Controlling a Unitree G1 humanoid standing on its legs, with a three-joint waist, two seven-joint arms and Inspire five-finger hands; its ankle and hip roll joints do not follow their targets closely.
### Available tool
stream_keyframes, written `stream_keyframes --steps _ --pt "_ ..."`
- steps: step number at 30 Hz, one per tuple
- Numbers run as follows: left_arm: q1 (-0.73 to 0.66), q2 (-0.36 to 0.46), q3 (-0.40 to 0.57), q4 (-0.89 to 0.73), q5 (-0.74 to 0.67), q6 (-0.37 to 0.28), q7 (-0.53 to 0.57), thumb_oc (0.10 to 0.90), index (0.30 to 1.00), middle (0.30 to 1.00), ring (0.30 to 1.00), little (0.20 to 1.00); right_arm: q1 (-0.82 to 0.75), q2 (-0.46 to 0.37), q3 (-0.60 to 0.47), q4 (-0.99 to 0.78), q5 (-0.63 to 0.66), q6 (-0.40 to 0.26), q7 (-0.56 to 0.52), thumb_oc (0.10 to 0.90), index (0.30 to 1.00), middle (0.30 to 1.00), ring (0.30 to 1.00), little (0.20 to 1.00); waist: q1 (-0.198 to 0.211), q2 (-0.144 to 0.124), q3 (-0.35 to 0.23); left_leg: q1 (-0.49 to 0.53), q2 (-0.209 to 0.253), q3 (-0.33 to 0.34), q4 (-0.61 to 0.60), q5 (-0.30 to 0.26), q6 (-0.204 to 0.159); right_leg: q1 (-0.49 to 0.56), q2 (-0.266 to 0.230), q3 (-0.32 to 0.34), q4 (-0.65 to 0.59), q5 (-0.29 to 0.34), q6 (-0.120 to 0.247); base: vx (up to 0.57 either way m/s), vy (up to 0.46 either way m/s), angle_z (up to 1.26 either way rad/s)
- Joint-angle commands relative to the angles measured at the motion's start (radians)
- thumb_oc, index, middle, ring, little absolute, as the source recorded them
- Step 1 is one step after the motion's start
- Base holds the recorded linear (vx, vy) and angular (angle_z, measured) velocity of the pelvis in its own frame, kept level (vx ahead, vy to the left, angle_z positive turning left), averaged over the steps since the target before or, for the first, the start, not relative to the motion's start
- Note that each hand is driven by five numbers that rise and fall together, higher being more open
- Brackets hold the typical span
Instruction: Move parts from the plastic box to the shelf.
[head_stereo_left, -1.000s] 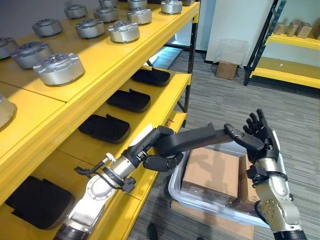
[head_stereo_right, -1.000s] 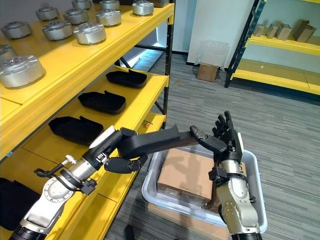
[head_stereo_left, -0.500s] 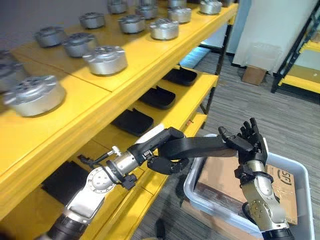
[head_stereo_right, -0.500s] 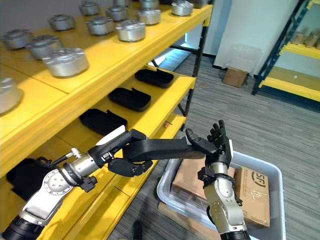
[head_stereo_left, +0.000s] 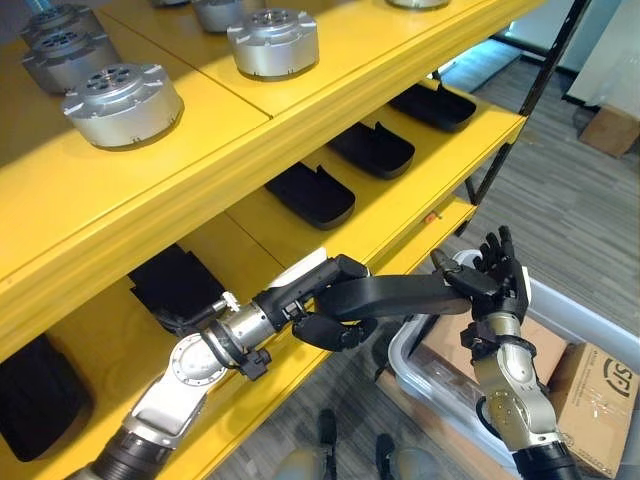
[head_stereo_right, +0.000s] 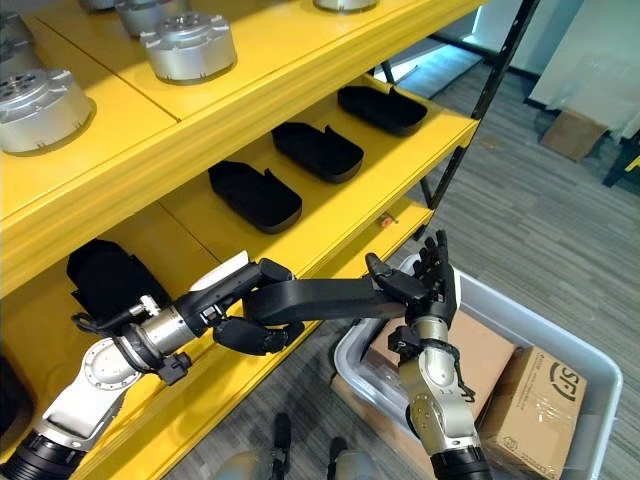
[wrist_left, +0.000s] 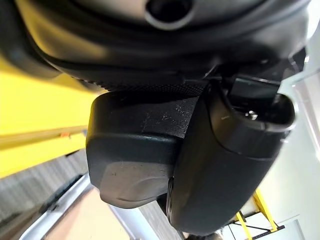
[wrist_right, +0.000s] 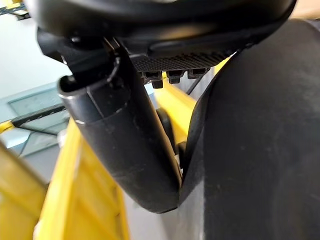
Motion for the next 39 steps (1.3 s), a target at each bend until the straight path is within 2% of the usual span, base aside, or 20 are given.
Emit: stream_keyframes --steps 1,2,4,7,8,10,12,13,16,19,23,25,28,30,32,33,34,37,39 --pt "-0.129 -0.1 0.033 -0.199 -0.094 -0.179 0.014 0.4 0.3 0.3 0.3 0.3 -0.101 0.01 -0.023 -0.129 -0.06 -0.071 0.032 0.9 1.0 1.0 1.0 1.0 -0.031 -0.017 -0.037 0.145 0.023 0.072 0.057 -0.123 -0.034 -0.013 0.02 -0.002 -0.056 0.08 0.056 -0.03 0.141 0.36" --pt "-0.14 -0.106 0.027 -0.206 -0.081 -0.16 0.04 0.4 0.3 0.3 0.3 0.3 -0.091 0.001 -0.028 -0.128 -0.06 -0.065 0.024 0.9 1.0 1.0 1.0 1.0 -0.042 -0.027 -0.04 0.133 0.07 0.112 0.117 -0.131 -0.047 -0.003 -0.013 -0.013 -0.051 0.074 0.046 -0.04 0.144 0.16" --pt "-0.147 -0.106 0.027 -0.206 -0.059 -0.164 0.073 0.4 0.3 0.3 0.3 0.3 -0.09 -0.011 -0.03 -0.119 -0.074 -0.056 0.023 0.9 1.0 1.0 1.0 1.0 -0.053 -0.025 -0.046 0.124 0.138 0.13 0.157 -0.102 -0.065 -0.006 -0.035 -0.022 -0.035 0.057 0.033 -0.06 0.202 0.24" --pt "-0.146 -0.098 0.036 -0.207 -0.011 -0.181 0.121 0.4 0.3 0.3 0.3 0.3 -0.097 -0.03 -0.032 -0.106 -0.075 -0.052 0.037 0.9 1.0 1.0 1.0 1.0 -0.06 -0.01 -0.054 0.139 0.204 0.097 0.147 -0.043 -0.092 -0.029 -0.052 -0.023 0.01 0.023 0.02 -0.06 0.249 0.46" --pt "-0.143 -0.093 0.041 -0.207 0.004 -0.189 0.15 0.4 0.3 0.3 0.3 0.3 -0.102 -0.045 -0.037 -0.103 -0.074 -0.05 0.046 0.9 1.0 1.0 1.0 1.0 -0.063 0.002 -0.058 0.156 0.23 0.078 0.128 -0.019 -0.105 -0.044 -0.062 -0.02 0.034 0.008 0.016 -0.1 0.429 0.23" --pt "-0.132 -0.09 0.051 -0.207 0.03 -0.211 0.195 0.4 0.3 0.3 0.3 0.3 -0.125 -0.073 -0.047 -0.089 -0.078 -0.056 0.057 0.9 1.0 1.0 1.0 1.0 -0.061 0.031 -0.063 0.175 0.294 0.051 0.101 0.063 -0.142 -0.076 -0.092 -0.021 0.089 -0.021 0.012 -0.15 0.563 0.07" --pt "-0.136 -0.098 0.055 -0.206 0.057 -0.233 0.241 0.4 0.3 0.3 0.3 0.3 -0.15 -0.098 -0.057 -0.082 -0.106 -0.042 0.055 0.9 1.0 1.0 1.0 1.0 -0.07 0.057 -0.061 0.181 0.371 0.087 0.073 0.178 -0.188 -0.098 -0.135 -0.043 0.144 -0.049 0.012 -0.19 0.6 0.14" --pt "-0.142 -0.099 0.053 -0.198 0.075 -0.243 0.265 0.4 0.3 0.3 0.3 0.3 -0.16 -0.108 -0.061 -0.079 -0.11 -0.035 0.054 0.9 1.0 1.0 1.0 1.0 -0.08 0.067 -0.06 0.189 0.38 0.108 0.058 0.169 -0.194 -0.105 -0.152 -0.051 0.169 -0.059 0.014 -0.14 0.442 0.29" --pt "-0.135 -0.097 0.046 -0.186 0.09 -0.254 0.297 0.4 0.3 0.3 0.3 0.3 -0.153 -0.12 -0.071 -0.072 -0.112 -0.035 0.053 0.9 1.0 1.0 1.0 1.0 -0.082 0.071 -0.056 0.209 0.37 0.133 0.043 0.135 -0.202 -0.105 -0.194 -0.056 0.208 -0.073 0.031 -0.09 0.354 0.69" --pt "-0.114 -0.089 0.061 -0.193 0.089 -0.239 0.311 0.4 0.3 0.3 0.3 0.3 -0.124 -0.113 -0.091 -0.064 -0.095 -0.027 0.044 0.9 1.0 1.0 1.0 1.0 -0.059 0.078 -0.053 0.203 0.341 0.122 0.047 0.118 -0.202 -0.068 -0.227 -0.084 0.181 -0.052 0.052 -0.08 0.384 0.69" --pt "-0.066 -0.061 0.105 -0.195 0.071 -0.243 0.308 0.4 0.3 0.3 0.3 0.3 -0.119 -0.088 -0.1 -0.049 -0.121 0.013 -0.009 0.9 1.0 1.0 1.0 1.0 -0.024 0.087 -0.055 0.206 0.279 0.118 0.025 0.037 -0.184 0.006 -0.269 -0.114 0.065 0.036 0.092 -0.03 0.348 0.42" --pt "-0.039 -0.046 0.127 -0.196 0.063 -0.258 0.296 0.4 0.3 0.3 0.3 0.3 -0.117 -0.068 -0.099 -0.048 -0.134 0.021 -0.047 0.9 1.0 1.0 1.0 1.0 -0.004 0.078 -0.062 0.217 0.251 0.123 0.004 -0.005 -0.177 0.039 -0.294 -0.137 0.005 0.088 0.114 0.0 0.224 0.36" --pt "0.03 -0.013 0.186 -0.222 0.023 -0.275 0.213 0.4 0.3 0.3 0.3 0.3 -0.098 -0.006 -0.089 -0.088 -0.156 0.065 -0.125 0.9 1.0 1.0 1.0 1.0 0.049 0.025 -0.083 0.233 0.193 0.111 -0.027 -0.059 -0.148 0.11 -0.337 -0.203 -0.15 0.219 0.169 -0.02 0.119 0.4" --pt "0.029 -0.013 0.182 -0.231 0.007 -0.278 0.176 0.4 0.3 0.3 0.3 0.3 -0.096 0.011 -0.083 -0.098 -0.155 0.075 -0.201 0.9 1.0 1.0 1.0 1.0 0.057 0.006 -0.089 0.231 0.176 0.089 -0.036 -0.07 -0.135 0.121 -0.326 -0.164 -0.205 0.248 0.18 -0.02 -0.031 0.46" --pt "0.02 -0.015 0.172 -0.237 0.003 -0.278 0.163 0.4 0.3 0.3 0.3 0.3 -0.09 0.011 -0.084 -0.106 -0.158 0.071 -0.229 0.9 1.0 1.0 1.0 1.0 0.053 0.001 -0.093 0.226 0.171 0.07 -0.041 -0.072 -0.131 0.12 -0.312 -0.129 -0.219 0.249 0.183 -0.03 -0.06 0.67" --pt "-0.023 -0.023 0.133 -0.245 -0.003 -0.259 0.151 0.4 0.3 0.3 0.3 0.3 -0.073 0.012 -0.087 -0.123 -0.199 0.066 -0.287 0.9 1.0 1.0 1.0 1.0 0.035 -0.007 -0.108 0.212 0.159 0.027 -0.057 -0.067 -0.121 0.107 -0.279 -0.041 -0.227 0.24 0.184 -0.02 -0.091 0.99" --pt "-0.049 -0.027 0.111 -0.247 -0.004 -0.243 0.153 0.4 0.3 0.3 0.3 0.3 -0.061 0.011 -0.09 -0.133 -0.222 0.066 -0.323 0.9 1.0 1.0 1.0 1.0 0.026 -0.01 -0.113 0.205 0.151 0.004 -0.057 -0.077 -0.117 0.107 -0.257 -0.012 -0.225 0.22 0.186 -0.02 -0.121 1.41" --pt "-0.113 -0.023 0.054 -0.246 0.015 -0.212 0.178 0.4 0.3 0.3 0.3 0.3 -0.054 0.006 -0.09 -0.133 -0.285 0.066 -0.397 0.9 1.0 1.0 1.0 1.0 0.015 -0.021 -0.113 0.184 0.139 -0.057 -0.046 -0.08 -0.106 0.08 -0.224 0.029 -0.187 0.196 0.172 -0.04 -0.102 0.91" --pt "-0.162 -0.021 0.02 -0.26 0.019 -0.191 0.2 0.4 0.3 0.3 0.3 0.3 -0.074 -0.01 -0.094 -0.117 -0.343 0.081 -0.458 0.9 1.0 1.0 1.0 1.0 0.008 -0.021 -0.098 0.174 0.149 -0.082 -0.045 -0.075 -0.106 0.051 -0.198 0.055 -0.141 0.16 0.164 -0.13 -0.129 0.66"
